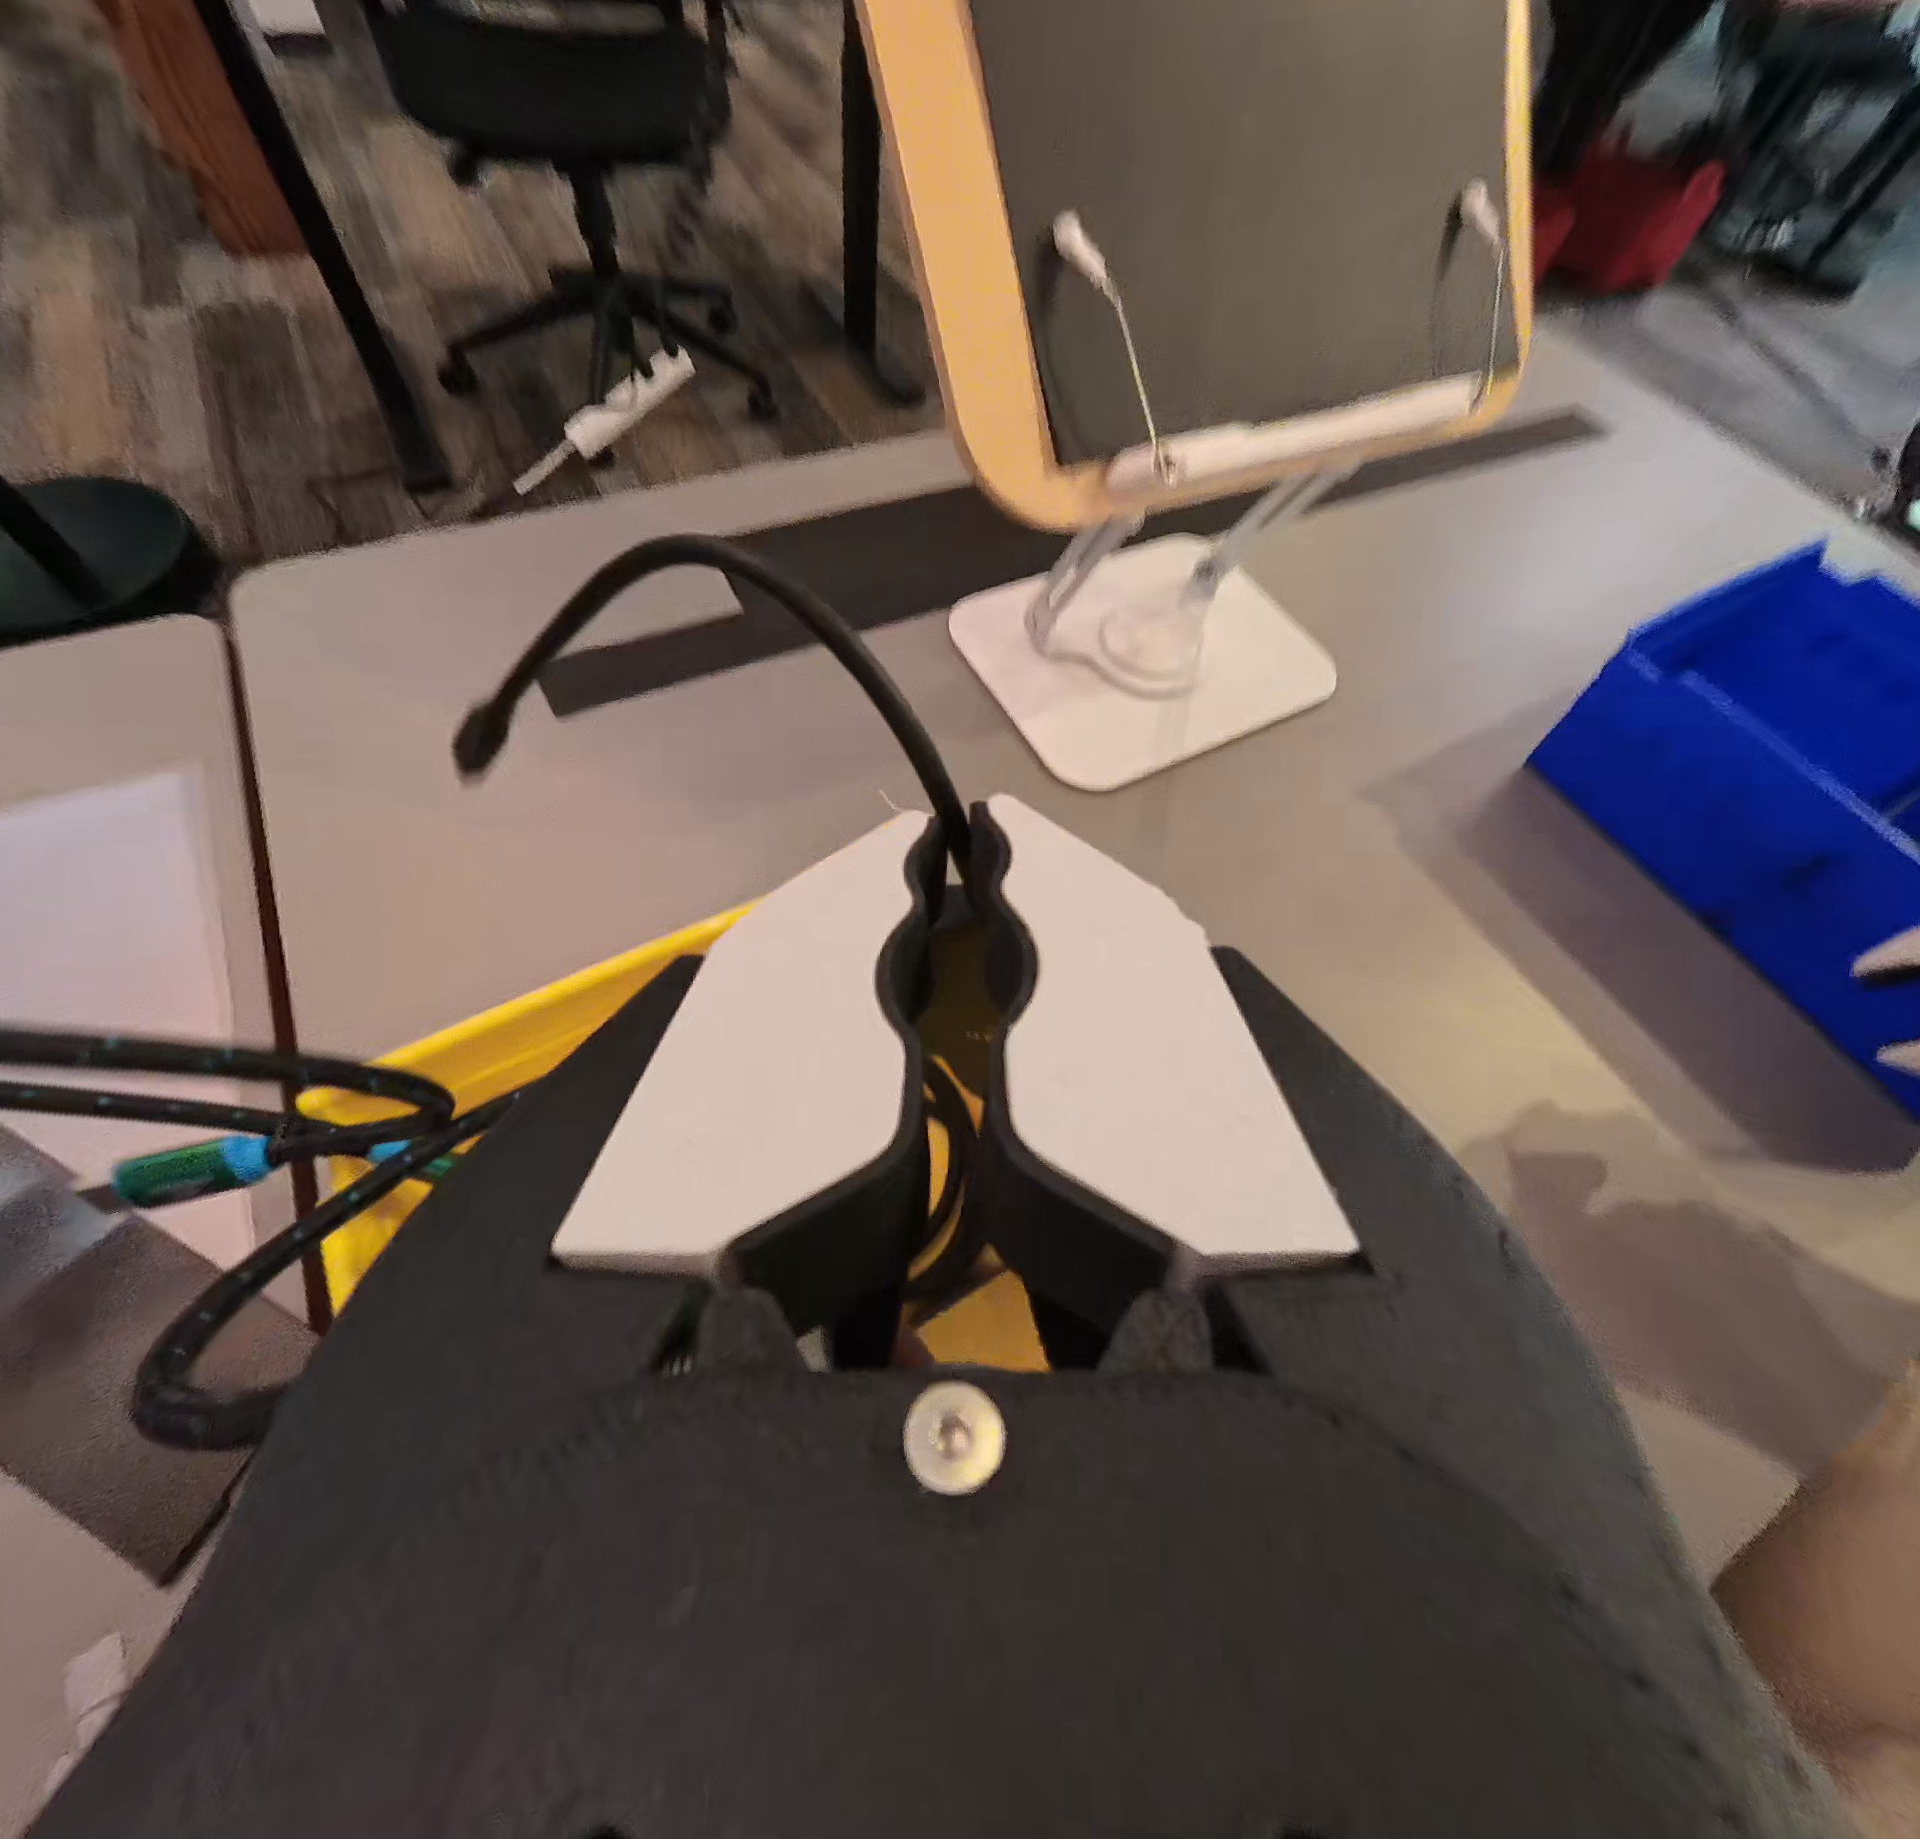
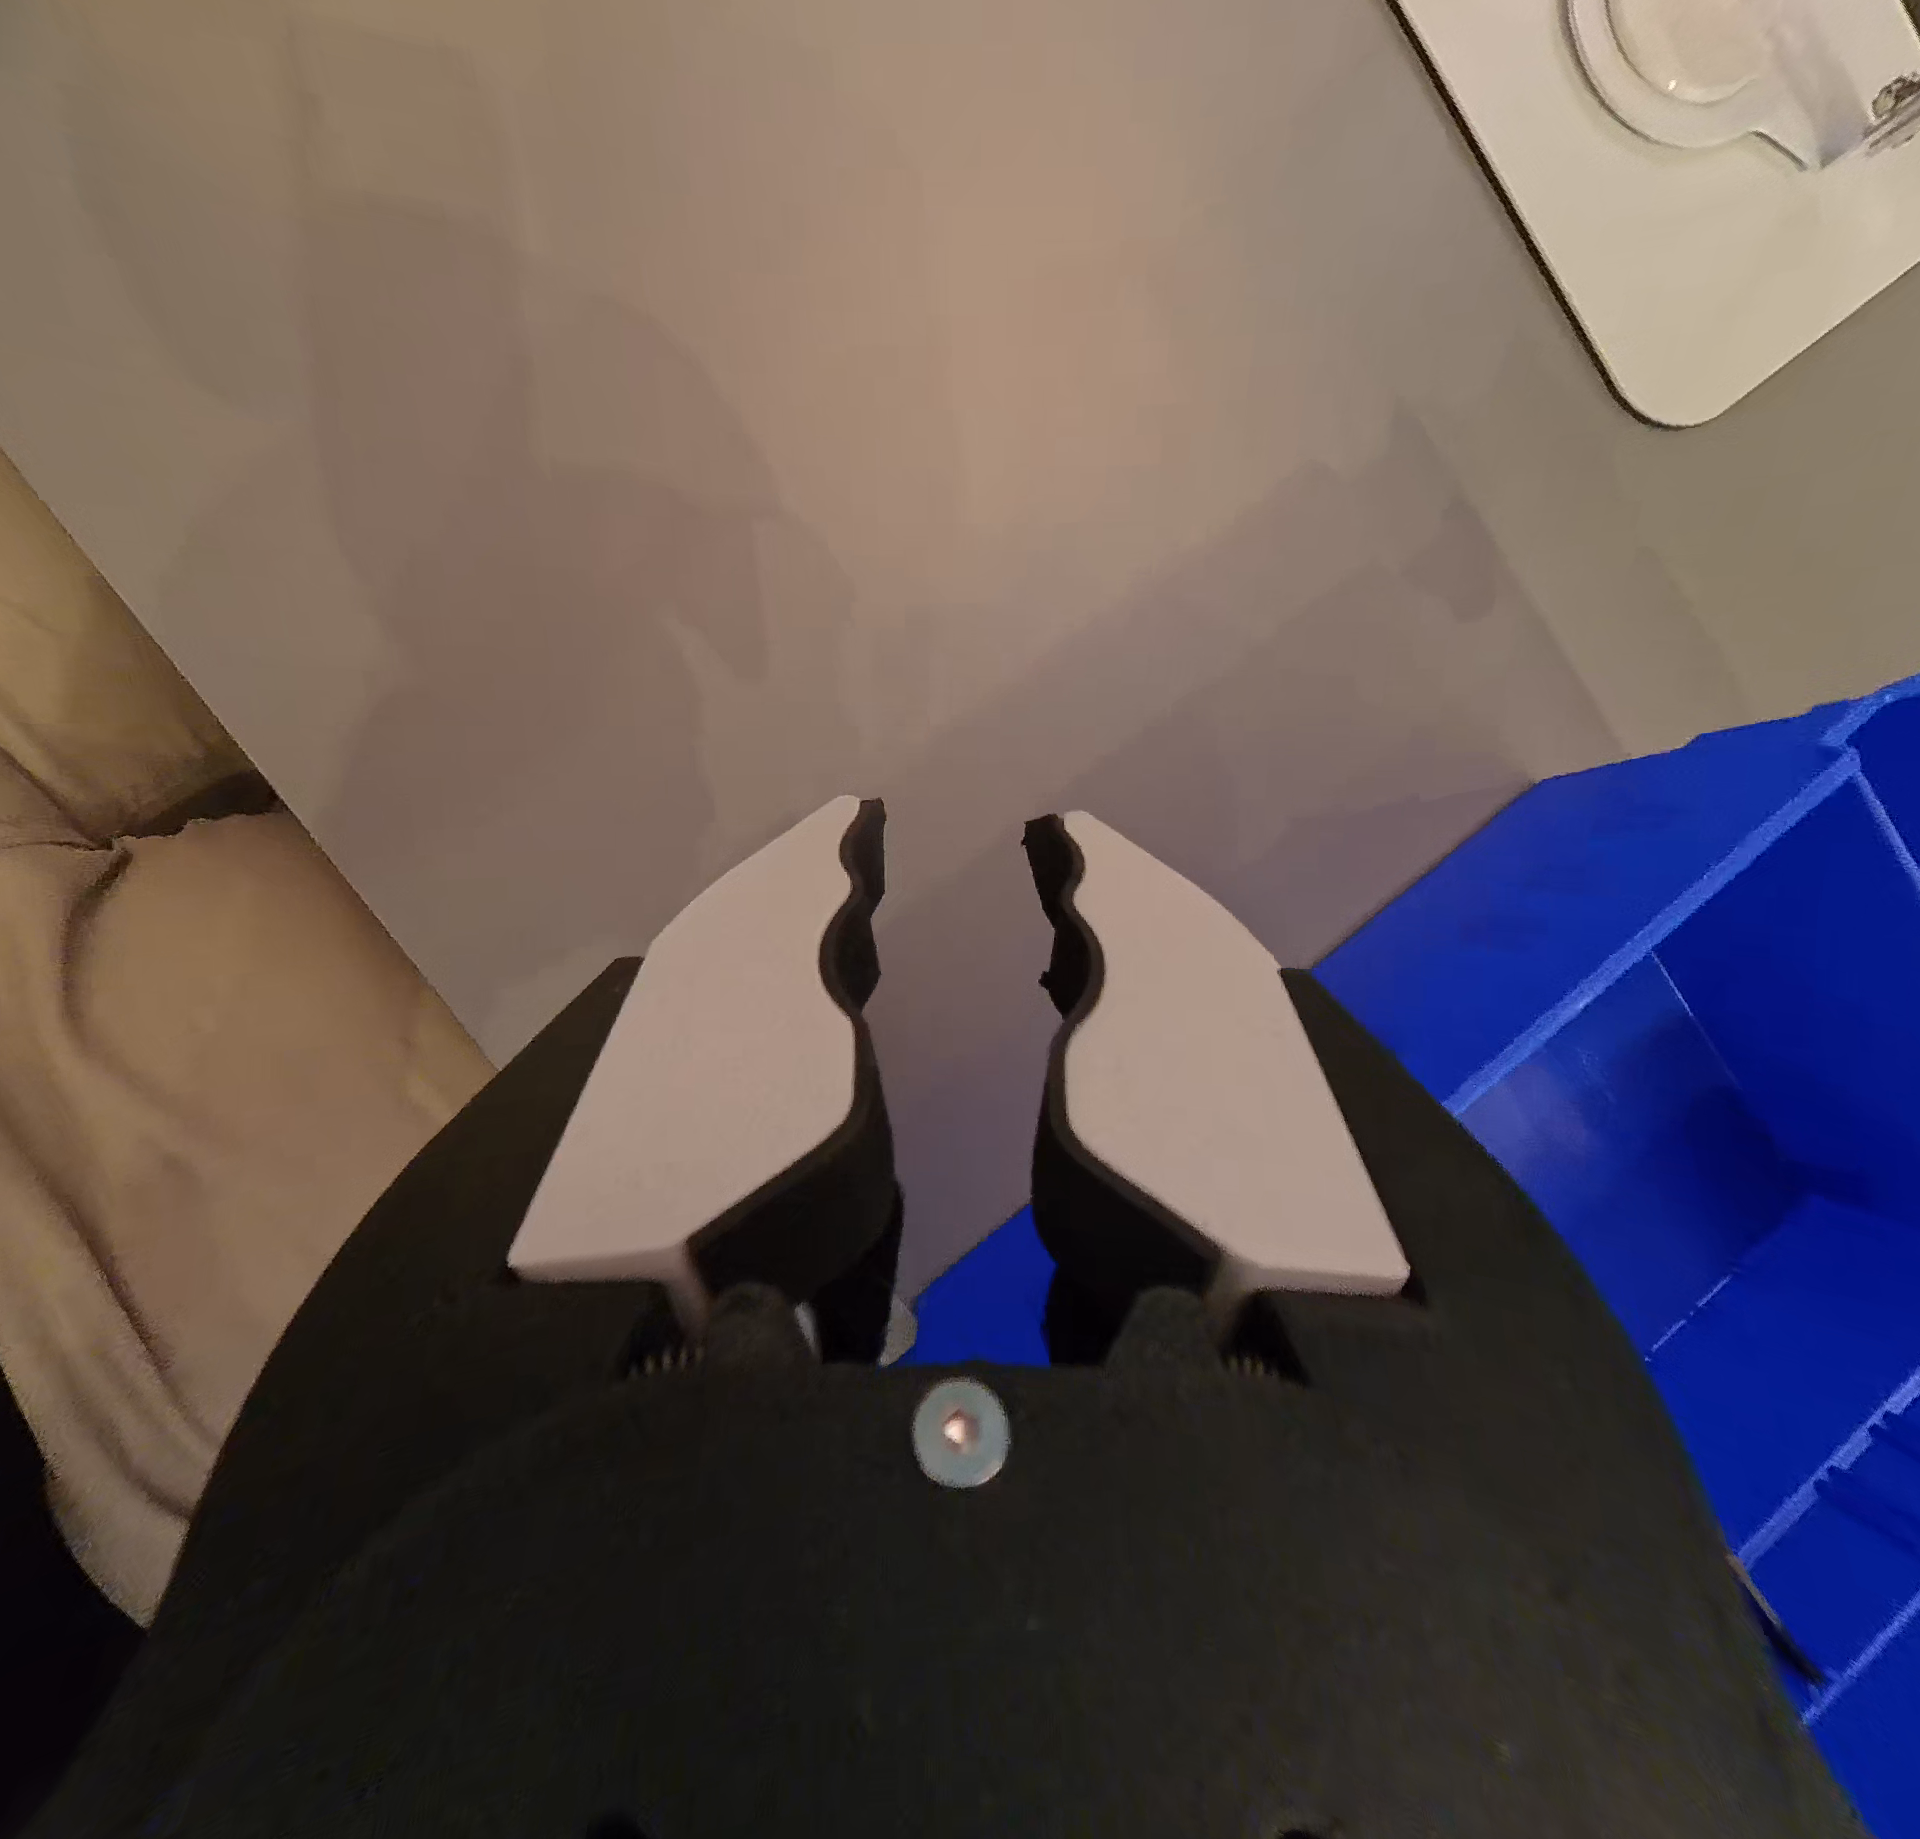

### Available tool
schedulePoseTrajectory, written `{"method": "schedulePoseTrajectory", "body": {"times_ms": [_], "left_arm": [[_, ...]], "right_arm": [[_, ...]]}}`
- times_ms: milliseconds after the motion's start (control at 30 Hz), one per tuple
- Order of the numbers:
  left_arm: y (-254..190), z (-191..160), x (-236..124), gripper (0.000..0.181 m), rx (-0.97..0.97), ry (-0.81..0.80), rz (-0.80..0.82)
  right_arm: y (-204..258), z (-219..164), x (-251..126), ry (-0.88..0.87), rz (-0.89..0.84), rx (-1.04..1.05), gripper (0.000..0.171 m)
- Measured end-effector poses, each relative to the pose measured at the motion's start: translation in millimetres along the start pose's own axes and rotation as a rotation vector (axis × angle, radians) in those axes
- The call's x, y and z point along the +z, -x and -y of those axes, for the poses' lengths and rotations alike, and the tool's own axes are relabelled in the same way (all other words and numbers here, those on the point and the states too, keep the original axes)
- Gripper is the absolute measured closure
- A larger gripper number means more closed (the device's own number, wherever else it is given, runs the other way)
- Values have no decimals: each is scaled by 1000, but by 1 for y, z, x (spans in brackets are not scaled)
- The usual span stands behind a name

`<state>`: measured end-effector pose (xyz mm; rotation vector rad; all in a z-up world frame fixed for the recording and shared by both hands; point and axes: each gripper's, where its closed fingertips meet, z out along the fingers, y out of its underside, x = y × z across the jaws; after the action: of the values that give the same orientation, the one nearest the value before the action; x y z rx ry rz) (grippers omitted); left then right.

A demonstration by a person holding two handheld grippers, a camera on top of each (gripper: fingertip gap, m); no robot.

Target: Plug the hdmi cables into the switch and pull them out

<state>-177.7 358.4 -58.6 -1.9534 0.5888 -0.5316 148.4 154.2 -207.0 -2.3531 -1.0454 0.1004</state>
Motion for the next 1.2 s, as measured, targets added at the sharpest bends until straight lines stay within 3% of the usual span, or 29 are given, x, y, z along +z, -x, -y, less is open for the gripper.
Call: {"method": "schedulePoseTrajectory", "body": {"times_ms": [133,367,600,733,867,900,1000,1100,1200], "left_arm": [[-5,37,-22,178,-131,-178,-88],[-29,57,-36,178,-146,-260,-179],[-100,67,-38,177,-132,-314,-321],[-152,59,-30,177,-143,-310,-400],[-207,43,-20,178,-185,-274,-495],[-218,37,-16,177,-181,-251,-505],[-245,24,-9,177,-228,-220,-569],[-244,20,-2,177,-263,-203,-566],[-236,12,8,174,-285,-156,-550]], "right_arm": [[6,6,1,-4,8,-14,143],[16,26,-2,-76,27,-37,137],[37,103,-20,-366,0,-124,116],[49,155,-28,-538,-64,-184,100],[51,189,-29,-641,-129,-205,97],[50,194,-30,-663,-143,-202,100],[44,195,-36,-706,-196,-225,133],[40,184,-37,-708,-185,-222,148],[31,177,-38,-703,-87,-140,152]]}}
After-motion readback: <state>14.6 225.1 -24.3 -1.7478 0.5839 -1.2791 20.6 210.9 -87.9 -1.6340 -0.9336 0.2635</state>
